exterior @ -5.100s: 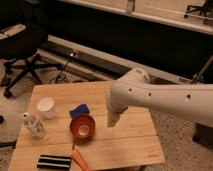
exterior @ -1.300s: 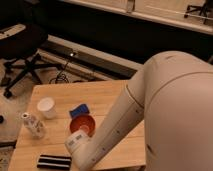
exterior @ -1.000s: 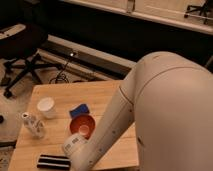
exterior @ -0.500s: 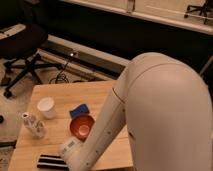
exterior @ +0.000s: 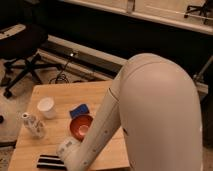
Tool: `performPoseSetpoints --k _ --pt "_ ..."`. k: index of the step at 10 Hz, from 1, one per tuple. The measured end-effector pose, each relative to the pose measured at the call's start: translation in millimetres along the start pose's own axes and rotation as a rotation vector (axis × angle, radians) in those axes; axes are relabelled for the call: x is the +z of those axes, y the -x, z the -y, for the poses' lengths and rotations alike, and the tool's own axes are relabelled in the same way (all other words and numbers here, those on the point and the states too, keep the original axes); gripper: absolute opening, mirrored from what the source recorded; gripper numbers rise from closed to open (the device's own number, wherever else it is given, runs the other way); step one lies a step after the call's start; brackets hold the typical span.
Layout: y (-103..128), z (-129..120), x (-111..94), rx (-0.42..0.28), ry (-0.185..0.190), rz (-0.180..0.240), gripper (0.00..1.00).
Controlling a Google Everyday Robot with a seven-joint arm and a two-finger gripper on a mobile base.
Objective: Place the pepper in the ceramic cup
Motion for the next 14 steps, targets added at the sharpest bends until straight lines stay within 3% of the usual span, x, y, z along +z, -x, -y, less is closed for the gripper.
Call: performPoseSetpoints --k 1,3,9,14 --pt "-0.7 0.8 0.8 0.002 0.003 0.003 0.58" --pt "-1.8 0.5 1.8 0.009 0.007 0.007 0.50" --pt "-1.2 -2.1 5.0 0.034 0.010 0.036 0.50" --pt "-2.8 1.0 9.3 0.064 -0.058 0.068 0.50"
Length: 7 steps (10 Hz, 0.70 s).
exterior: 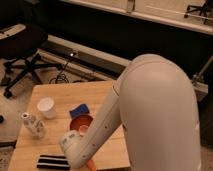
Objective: Place the pepper in the ceramic cup
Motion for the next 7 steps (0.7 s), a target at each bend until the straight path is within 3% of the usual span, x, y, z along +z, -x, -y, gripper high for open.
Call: performPoseSetpoints --k 5,7 --pt "-5.2 -6.0 3.7 -0.014 -0.005 0.009 0.47" --pt "-5.9 -4.9 5.5 -0.024 0.001 0.010 0.28"
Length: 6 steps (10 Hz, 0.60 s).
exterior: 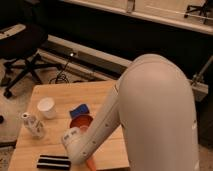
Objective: Place the pepper in the ceramic cup
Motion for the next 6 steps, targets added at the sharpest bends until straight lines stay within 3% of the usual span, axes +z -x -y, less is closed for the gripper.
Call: performPoseSetpoints --k 2,4,6 --pt "-1 1 0 -0.002 0.002 -0.003 0.16" --pt "-9 8 -10 0.003 -0.010 -0.029 0.16" --pt "-31 36 -49 0.016 -0.087 -0.110 0.16"
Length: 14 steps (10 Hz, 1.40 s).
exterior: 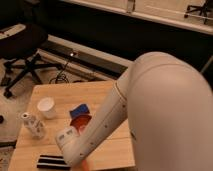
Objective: Place the pepper in the ceramic cup
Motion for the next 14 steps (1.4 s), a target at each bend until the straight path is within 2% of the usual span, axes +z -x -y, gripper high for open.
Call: performPoseSetpoints --k 1,2,5,6,10,14 --pt "-22 22 -30 0.006 -0.053 -0.066 0.16" --pt "-39 40 -55 0.004 -0.087 -0.118 0.16" --pt "-93 91 -116 -0.044 -0.161 -0.255 0.16" --pt "-113 105 -128 -0.058 -0.174 -0.287 0.16" --pt "-200 132 -151 -0.068 -0.152 -0.396 0.16" --pt "-257 133 -167 -0.016 -0.112 -0.517 0.16"
